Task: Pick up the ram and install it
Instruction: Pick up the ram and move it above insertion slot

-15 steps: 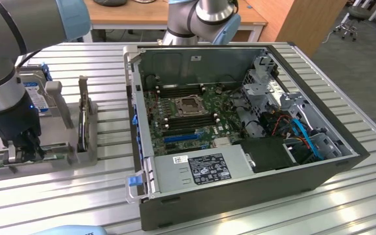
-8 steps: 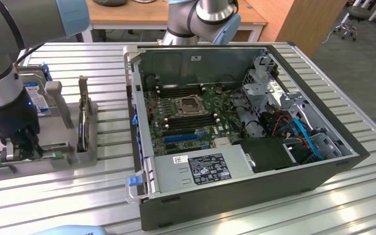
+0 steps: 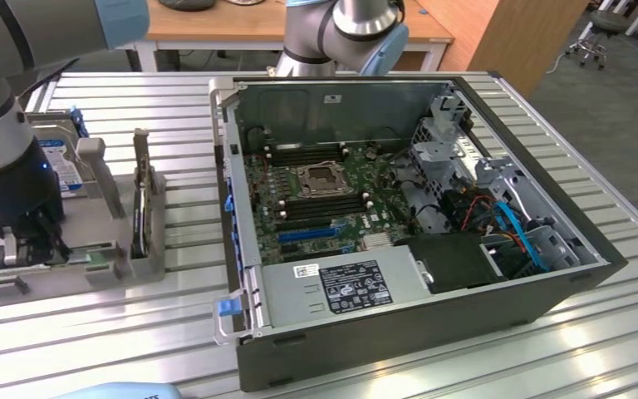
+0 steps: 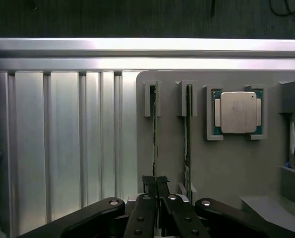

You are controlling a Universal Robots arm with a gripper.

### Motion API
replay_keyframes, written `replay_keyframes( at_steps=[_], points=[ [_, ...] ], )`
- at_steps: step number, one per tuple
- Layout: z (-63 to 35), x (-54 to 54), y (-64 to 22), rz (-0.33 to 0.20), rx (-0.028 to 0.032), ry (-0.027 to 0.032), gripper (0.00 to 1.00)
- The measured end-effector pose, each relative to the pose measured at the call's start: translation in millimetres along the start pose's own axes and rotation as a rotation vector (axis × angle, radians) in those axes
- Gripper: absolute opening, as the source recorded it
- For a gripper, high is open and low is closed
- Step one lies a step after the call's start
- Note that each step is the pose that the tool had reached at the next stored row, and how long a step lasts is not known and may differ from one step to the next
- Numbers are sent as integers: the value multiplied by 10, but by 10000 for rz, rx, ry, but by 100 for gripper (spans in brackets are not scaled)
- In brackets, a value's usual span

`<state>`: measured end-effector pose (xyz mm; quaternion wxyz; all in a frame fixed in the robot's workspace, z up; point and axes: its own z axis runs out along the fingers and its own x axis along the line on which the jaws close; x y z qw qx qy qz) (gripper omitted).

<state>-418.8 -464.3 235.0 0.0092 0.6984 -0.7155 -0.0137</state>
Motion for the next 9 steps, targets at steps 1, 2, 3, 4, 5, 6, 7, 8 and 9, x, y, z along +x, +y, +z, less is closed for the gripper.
replay_keyframes(
  at_steps=[1, 2, 3, 4, 5, 6, 7, 8, 9],
  points=[
    [-14, 0, 1, -4, -1, 0, 12],
    [-29, 0, 1, -8, 0, 1, 12],
    [-44, 0, 1, -13, 0, 1, 12],
    [-59, 0, 2, -18, 0, 1, 12],
    [-75, 0, 2, -24, -1, 1, 12],
    [-90, -1, 3, -31, -1, 1, 12],
    [-105, 0, 3, -39, -1, 1, 12],
    [-120, -1, 4, -48, -1, 1, 12],
    [-136, -1, 4, -58, -1, 2, 12]
  ],
)
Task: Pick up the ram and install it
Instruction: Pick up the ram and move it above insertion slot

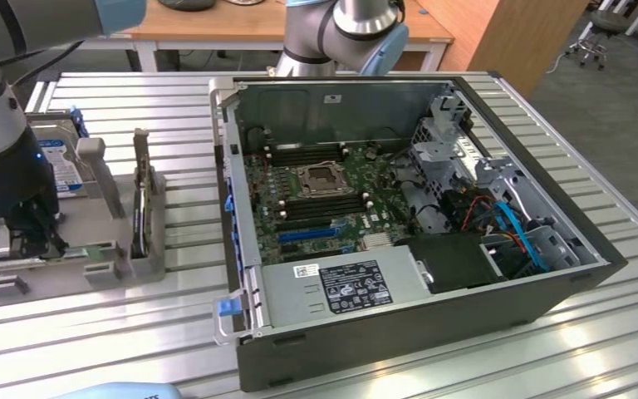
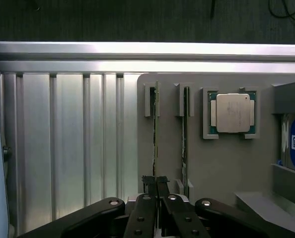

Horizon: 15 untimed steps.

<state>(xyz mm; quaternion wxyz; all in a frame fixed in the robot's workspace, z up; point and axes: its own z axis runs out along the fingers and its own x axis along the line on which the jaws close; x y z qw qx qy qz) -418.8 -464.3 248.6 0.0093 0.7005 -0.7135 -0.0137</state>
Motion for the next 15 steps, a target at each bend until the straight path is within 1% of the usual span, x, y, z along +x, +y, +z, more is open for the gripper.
replay_keyframes(
  at_steps=[8, 15],
  points=[
    [-135, -1, 4, -74, 0, 3, 12],
    [-277, -2, 9, -125, -1, 5, 12]
  ],
)
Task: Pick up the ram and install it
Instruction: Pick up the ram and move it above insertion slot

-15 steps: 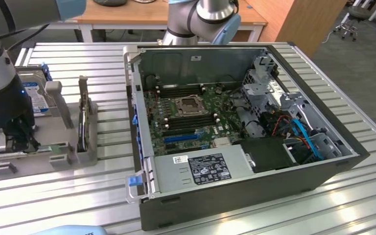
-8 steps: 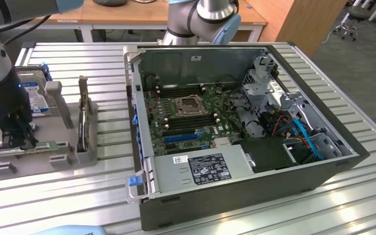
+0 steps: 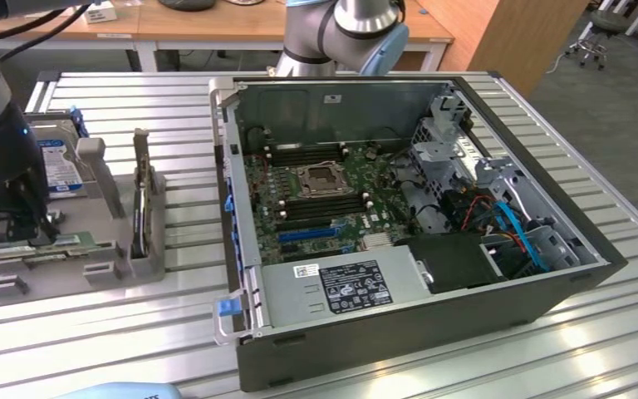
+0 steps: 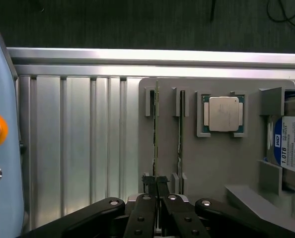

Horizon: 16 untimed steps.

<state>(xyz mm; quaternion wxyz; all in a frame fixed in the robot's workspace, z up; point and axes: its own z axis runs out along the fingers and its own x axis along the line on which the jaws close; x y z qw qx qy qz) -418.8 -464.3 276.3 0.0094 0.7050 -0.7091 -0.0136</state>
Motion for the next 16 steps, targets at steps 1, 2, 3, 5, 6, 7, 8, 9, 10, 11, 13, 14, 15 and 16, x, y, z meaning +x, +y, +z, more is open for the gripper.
replay_keyframes(
  at_steps=[1, 2, 3, 5, 6, 7, 8, 9, 10, 11, 13, 14, 15, 16],
  points=[
    [-19, 0, 1, -8, 1, 0, 12],
    [-42, 0, 1, -14, 1, 0, 12],
    [-64, 0, 2, -20, 1, -1, 12],
    [-113, -1, 4, -29, 0, 1, 12],
    [-136, -1, 4, -33, 1, 0, 12],
    [-160, -1, 5, -37, 0, 1, 12],
    [-180, -1, 5, -39, 0, 1, 12],
    [-203, -1, 5, -41, 0, 1, 12],
    [-225, -1, 5, -42, 0, 1, 12],
    [-248, -1, 6, -43, -1, 1, 12],
    [-296, -2, 6, -46, -2, 2, 12],
    [-320, -2, 7, -48, -2, 1, 12],
    [-347, -2, 8, -50, -3, 2, 12],
    [-371, -2, 8, -51, -2, 1, 12]
  ],
)
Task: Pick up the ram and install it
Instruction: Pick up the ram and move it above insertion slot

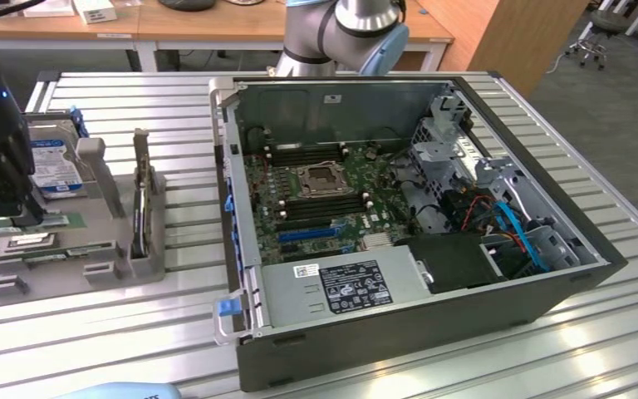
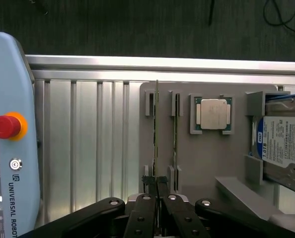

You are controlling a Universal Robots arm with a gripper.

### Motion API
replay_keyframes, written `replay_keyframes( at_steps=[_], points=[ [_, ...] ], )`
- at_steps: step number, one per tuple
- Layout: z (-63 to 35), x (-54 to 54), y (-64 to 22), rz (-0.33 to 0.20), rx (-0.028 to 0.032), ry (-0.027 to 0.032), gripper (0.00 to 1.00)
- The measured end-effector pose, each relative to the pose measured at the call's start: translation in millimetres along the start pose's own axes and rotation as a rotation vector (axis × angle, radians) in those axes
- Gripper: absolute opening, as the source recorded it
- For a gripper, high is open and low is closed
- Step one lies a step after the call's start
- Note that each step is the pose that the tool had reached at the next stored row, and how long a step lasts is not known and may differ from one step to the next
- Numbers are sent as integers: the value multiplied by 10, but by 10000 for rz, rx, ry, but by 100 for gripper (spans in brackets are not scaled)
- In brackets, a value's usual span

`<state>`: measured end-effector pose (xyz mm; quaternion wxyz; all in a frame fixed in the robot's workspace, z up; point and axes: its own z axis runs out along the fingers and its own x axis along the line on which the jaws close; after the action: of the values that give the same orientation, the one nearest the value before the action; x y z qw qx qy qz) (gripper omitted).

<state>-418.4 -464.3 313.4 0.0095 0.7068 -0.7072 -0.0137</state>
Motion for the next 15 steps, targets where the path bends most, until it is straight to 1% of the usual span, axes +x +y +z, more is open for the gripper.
replay_keyframes(
  at_steps=[15],
  points=[
    [-369, -2, 9, -10, -1, 0, 12]
  ],
)
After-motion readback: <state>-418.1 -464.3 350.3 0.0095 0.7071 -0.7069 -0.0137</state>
